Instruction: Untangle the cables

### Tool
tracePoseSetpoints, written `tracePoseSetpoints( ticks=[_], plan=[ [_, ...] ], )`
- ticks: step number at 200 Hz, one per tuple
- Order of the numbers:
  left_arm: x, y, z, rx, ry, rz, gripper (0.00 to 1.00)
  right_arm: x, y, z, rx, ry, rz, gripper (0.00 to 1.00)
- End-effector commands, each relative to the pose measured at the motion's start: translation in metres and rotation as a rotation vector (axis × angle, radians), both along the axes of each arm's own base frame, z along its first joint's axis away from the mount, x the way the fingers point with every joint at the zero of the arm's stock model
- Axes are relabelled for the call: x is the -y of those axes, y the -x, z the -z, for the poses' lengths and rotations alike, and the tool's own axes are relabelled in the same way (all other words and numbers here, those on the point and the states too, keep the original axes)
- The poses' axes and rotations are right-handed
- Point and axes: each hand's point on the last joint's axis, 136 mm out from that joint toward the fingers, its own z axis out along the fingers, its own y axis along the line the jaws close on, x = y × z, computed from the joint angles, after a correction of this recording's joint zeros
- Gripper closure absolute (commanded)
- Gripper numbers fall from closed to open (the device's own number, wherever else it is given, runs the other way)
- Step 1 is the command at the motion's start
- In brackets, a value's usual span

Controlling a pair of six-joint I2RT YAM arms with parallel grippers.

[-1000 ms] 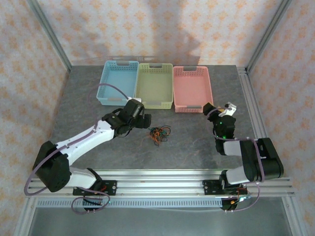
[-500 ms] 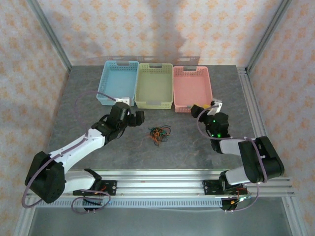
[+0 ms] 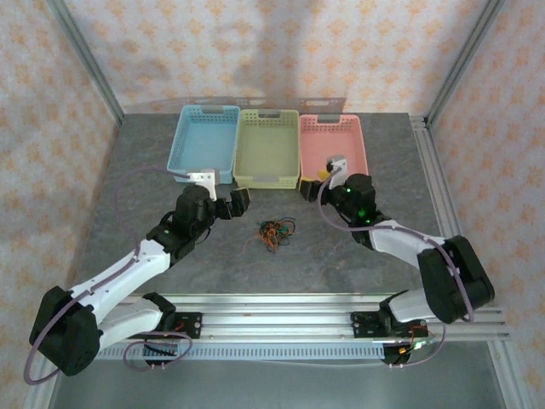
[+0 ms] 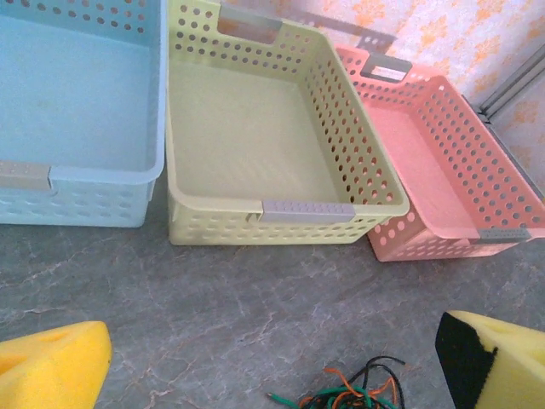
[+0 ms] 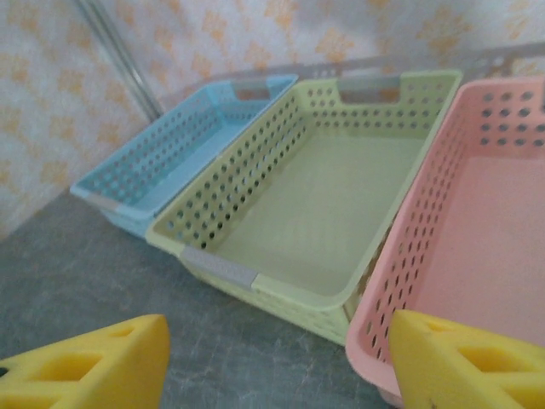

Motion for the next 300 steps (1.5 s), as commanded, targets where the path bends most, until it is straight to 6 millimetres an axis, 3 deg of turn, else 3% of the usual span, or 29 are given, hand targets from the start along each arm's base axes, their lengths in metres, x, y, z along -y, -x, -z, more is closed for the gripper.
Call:
tracePoseSetpoints(
  ticks=[1, 8, 36, 50, 69, 101, 198, 229, 300],
  plan=[
    [-0.018, -0.009, -0.002, -0.033, 0.015, -0.128, 0.0, -0.016, 0.006, 0.028, -0.032, 0.044, -0.1, 0.33],
    [-0.016, -0.013, -0.002, -0.042, 0.004, -0.108, 0.0, -0.018, 0.007, 0.034, -0.034, 0.041, -0.118, 0.33],
    [0.027, -0.029, -0.004, -0.104, 0.016, 0.105, 0.07, -0.033, 0.017, 0.046, -0.065, 0.115, -0.18, 0.39],
    [0.041, -0.034, 0.005, -0.145, 0.003, 0.173, 0.08, -0.037, 0.023, 0.048, -0.061, 0.113, -0.202, 0.39],
    [0.052, -0.033, 0.027, -0.208, 0.012, 0.222, 0.1, -0.037, 0.027, 0.049, -0.061, 0.126, -0.215, 0.41],
    [0.063, -0.025, 0.036, -0.222, 0.05, 0.256, 0.11, -0.048, 0.037, 0.05, -0.061, 0.118, -0.302, 0.43],
    [0.061, -0.023, 0.036, -0.199, 0.031, 0.225, 0.11, -0.094, 0.091, 0.088, -0.01, 0.181, -0.67, 0.4],
    [0.057, -0.024, 0.035, -0.192, 0.016, 0.209, 0.11, -0.098, 0.096, 0.09, -0.007, 0.175, -0.706, 0.42],
    [0.056, -0.024, 0.033, -0.188, 0.019, 0.2, 0.11, -0.109, 0.099, 0.09, 0.0, 0.159, -0.724, 0.58]
  ],
)
